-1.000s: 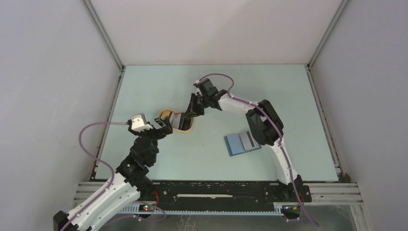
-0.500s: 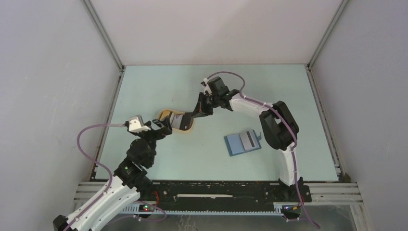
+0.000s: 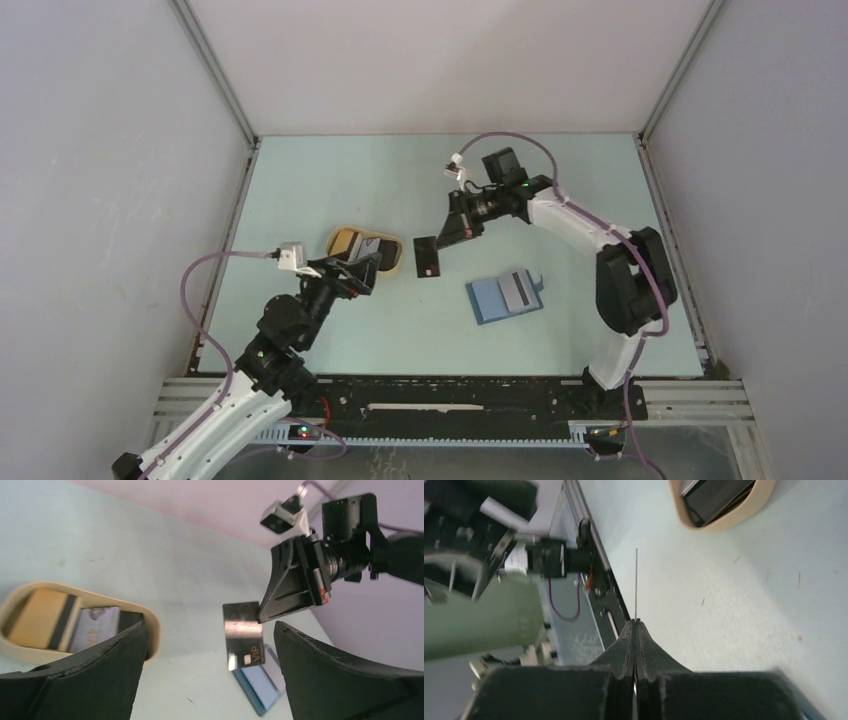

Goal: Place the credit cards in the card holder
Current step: Pick up the credit card from the storage box.

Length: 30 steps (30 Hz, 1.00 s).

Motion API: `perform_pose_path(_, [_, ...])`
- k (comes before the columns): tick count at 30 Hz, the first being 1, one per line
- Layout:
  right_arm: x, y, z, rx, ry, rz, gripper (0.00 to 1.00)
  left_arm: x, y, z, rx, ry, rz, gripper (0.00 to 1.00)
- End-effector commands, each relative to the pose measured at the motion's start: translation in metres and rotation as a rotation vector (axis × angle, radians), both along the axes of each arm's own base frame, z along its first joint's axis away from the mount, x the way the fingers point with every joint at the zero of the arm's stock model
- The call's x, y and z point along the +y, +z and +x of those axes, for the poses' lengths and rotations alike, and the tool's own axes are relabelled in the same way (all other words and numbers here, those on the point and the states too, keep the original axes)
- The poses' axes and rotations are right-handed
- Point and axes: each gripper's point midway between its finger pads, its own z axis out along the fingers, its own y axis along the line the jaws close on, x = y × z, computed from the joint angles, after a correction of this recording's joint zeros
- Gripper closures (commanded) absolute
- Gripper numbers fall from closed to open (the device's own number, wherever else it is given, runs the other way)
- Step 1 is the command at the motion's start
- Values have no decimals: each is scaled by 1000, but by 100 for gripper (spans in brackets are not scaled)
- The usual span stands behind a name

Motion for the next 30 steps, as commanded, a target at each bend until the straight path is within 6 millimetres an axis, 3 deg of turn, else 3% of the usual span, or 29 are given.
perform_pose_path(1, [-48,38,-45,-260,256,94,100,-35,5,-16,-31,-206,-108,0])
perform_pose_path(9, [-124,31,-76,-197,281,211,100,-74,-3,-30,-25,-422,-200,0])
perform_pose_path(14, [-155,17,-66,-145,202,187,100,-95,-11,-37,2,-520,-203,0])
perform_pose_path(17, [-169,8,-55,-129,133,160,100,-109,-19,-39,25,-530,-175,0])
perform_pose_path(22, [-184,-23,-41,-110,56,24,100,-140,-36,-41,80,-568,-111,3])
perform_pose_path(30, [-202,-52,-27,-83,-5,-132,100,-186,-52,-33,147,-636,-63,22])
